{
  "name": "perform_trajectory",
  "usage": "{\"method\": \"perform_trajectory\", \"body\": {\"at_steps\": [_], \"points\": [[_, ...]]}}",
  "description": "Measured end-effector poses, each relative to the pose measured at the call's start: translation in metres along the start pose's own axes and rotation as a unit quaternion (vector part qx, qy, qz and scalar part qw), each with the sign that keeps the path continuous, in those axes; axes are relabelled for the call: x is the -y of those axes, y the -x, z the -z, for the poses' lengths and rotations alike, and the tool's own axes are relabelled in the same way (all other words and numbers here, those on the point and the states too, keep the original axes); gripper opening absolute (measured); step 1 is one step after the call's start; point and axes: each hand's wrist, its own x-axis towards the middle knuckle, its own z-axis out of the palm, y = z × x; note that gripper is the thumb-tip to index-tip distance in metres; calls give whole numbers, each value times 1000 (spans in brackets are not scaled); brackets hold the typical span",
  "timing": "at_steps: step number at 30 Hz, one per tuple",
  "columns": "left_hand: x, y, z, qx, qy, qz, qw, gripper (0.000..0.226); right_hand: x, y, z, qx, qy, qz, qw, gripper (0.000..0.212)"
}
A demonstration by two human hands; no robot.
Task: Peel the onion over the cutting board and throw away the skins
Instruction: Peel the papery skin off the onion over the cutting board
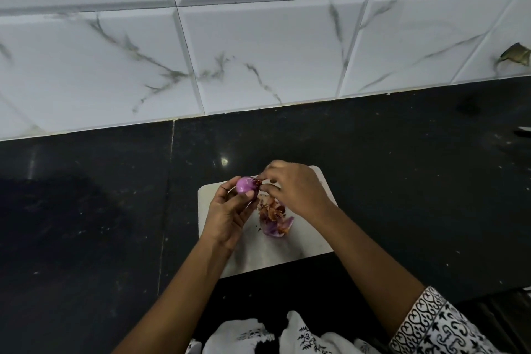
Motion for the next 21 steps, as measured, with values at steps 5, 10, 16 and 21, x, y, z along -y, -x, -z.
{"method": "perform_trajectory", "body": {"at_steps": [5,10,16,21], "points": [[-3,0,1,-6,-42,5,999,37,1,-8,4,42,126,84,988,24],[-4,0,1,1,-52,22,998,22,7,-11,6,41,133,108,984,22],[-10,-3,-1,-9,-80,-11,997,33,8,-9,-8,-34,4,4,999,12],[-15,-2,-7,-18,-74,-44,996,23,9,-13,-1,-39,-140,-75,986,6]]}}
